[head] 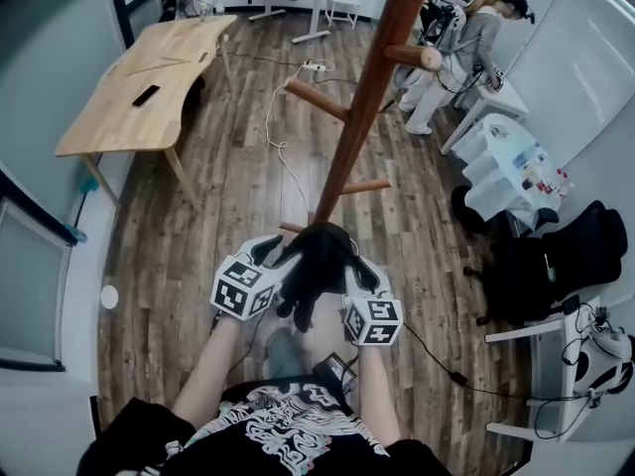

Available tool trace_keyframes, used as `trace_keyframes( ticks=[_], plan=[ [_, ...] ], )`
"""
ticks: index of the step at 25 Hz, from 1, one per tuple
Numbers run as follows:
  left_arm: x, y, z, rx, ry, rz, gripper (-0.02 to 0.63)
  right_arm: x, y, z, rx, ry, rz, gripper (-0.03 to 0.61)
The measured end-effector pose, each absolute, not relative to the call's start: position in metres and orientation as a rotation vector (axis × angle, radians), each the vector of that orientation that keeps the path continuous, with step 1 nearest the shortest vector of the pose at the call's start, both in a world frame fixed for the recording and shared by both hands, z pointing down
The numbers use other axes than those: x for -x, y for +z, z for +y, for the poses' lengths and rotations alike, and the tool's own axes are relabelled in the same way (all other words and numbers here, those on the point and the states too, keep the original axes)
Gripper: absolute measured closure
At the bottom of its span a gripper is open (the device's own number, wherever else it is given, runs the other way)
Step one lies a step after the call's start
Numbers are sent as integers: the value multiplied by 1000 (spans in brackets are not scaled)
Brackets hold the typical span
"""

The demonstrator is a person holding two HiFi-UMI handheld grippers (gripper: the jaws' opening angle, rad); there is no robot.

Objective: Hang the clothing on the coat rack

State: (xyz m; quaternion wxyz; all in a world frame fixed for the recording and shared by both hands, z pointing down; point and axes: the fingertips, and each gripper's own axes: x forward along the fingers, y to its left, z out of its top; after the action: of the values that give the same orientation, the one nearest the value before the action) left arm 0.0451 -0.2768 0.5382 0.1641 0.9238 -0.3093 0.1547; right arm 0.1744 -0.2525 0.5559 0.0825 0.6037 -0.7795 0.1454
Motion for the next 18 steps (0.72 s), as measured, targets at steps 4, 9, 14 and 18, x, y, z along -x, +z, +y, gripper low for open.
trace_keyframes(
  ticks=[4, 9, 14, 18],
  plan=[
    [-46, 539, -268, -2634, 443, -876, 431, -173, 558, -245, -1790, 447, -2335, 503],
    [-39, 535, -268, -2639, 444, -906, 431, -171, 554, -241, -1800, 452, -2325, 503],
    [-29, 528, -267, -2636, 416, -952, 431, -169, 553, -233, -1812, 447, -2322, 503],
    [-30, 522, -259, -2646, 413, -946, 431, -169, 550, -224, -1816, 448, -2327, 503]
  ],
)
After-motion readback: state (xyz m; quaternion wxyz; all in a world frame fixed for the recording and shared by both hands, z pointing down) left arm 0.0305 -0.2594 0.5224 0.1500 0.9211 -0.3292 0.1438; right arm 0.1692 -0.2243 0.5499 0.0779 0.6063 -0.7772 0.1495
